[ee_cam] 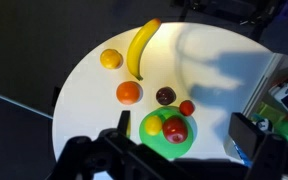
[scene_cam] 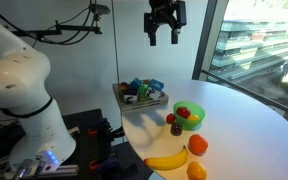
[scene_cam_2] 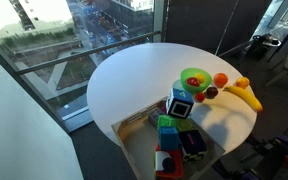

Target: Pick up the red strawberry toy from the table and put it in the green bowl

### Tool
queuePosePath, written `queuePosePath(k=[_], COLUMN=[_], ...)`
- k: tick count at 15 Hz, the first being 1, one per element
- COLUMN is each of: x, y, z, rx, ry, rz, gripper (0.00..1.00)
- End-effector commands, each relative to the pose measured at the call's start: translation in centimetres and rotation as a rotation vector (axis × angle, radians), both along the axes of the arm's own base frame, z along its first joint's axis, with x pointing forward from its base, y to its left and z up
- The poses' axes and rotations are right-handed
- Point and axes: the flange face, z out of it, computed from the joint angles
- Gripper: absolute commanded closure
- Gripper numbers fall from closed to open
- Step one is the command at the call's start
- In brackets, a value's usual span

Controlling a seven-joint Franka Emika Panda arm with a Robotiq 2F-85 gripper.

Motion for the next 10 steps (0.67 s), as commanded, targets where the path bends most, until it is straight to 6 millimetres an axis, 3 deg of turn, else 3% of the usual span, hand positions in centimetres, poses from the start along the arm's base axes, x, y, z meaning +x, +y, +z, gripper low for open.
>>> queuePosePath(k=[1,5,10], x=[0.0,0.0,0.7], y=[0.0,0.0,-0.9], z=[0.1,0.1,-1.6], rx=[0.000,0.000,0.019], ry=[-0.001,-0.002,0.003], rz=[0.000,0.000,-0.028], gripper=[0.00,0.00,0.00])
